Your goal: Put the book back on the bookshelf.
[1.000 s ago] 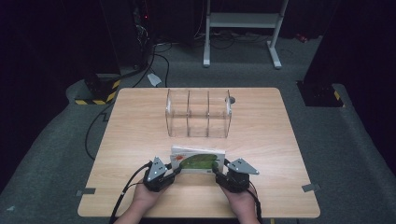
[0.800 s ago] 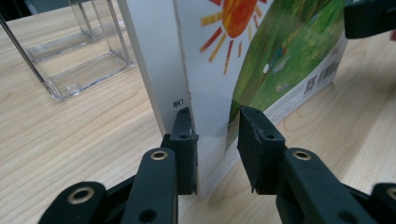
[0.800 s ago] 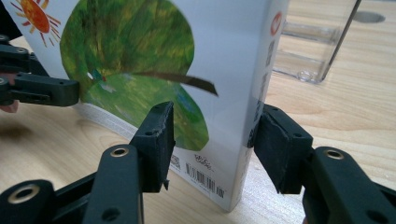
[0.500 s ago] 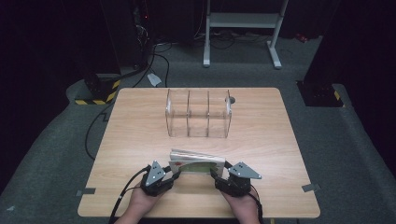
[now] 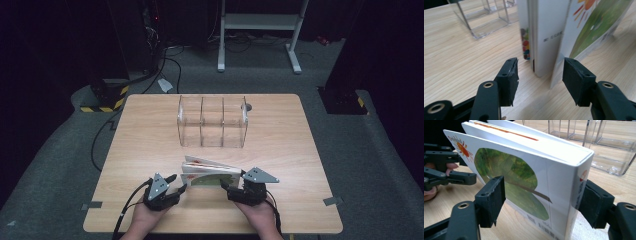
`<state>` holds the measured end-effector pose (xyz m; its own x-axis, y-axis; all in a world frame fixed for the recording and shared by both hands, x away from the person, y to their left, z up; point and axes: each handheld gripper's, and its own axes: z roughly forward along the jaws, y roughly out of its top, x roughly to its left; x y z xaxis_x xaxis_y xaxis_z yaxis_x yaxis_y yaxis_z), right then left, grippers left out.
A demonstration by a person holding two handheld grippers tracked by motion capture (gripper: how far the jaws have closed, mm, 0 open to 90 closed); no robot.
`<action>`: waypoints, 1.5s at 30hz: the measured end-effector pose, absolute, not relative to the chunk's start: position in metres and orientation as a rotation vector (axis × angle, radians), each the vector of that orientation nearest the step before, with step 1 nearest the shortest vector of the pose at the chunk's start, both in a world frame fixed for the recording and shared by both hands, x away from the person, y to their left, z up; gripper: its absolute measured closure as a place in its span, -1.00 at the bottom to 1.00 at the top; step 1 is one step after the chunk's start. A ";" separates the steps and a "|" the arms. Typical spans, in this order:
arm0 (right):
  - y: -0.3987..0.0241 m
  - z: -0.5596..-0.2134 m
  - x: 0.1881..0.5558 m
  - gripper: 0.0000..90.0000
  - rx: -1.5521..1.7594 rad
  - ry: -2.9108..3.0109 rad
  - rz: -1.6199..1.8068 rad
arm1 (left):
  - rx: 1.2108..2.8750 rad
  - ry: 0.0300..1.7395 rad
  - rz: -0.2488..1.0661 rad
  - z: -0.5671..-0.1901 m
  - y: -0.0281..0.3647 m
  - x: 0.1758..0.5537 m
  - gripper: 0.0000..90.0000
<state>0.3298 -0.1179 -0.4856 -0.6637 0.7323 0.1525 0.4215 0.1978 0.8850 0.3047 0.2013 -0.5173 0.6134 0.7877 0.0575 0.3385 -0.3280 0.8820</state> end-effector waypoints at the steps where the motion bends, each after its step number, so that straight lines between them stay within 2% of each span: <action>1: -0.118 -0.486 0.330 -0.39 1.085 2.175 1.453 | 1.915 0.901 0.617 -0.517 0.203 0.305 0.02; 7: -0.118 -0.483 0.332 -0.29 1.037 2.174 1.460 | 1.928 0.925 0.615 -0.515 0.212 0.305 0.04; 22: -0.109 -0.483 0.337 -0.43 1.017 2.188 1.448 | 1.939 1.234 0.732 -0.525 0.259 0.327 -0.12; 27: -0.105 -0.482 0.336 -0.44 1.014 2.184 1.414 | 1.962 1.314 0.687 -0.528 0.263 0.334 -0.14; 30: -0.104 -0.483 0.335 -0.38 1.003 2.174 1.390 | 1.950 1.336 0.613 -0.528 0.266 0.338 -0.17; 35: -0.110 -0.485 0.335 -0.15 1.017 2.142 1.447 | 1.954 1.330 0.613 -0.528 0.266 0.338 -0.19; 45: -0.114 -0.484 0.334 -0.02 0.969 2.165 1.484 | 1.952 1.329 0.612 -0.528 0.266 0.338 -0.19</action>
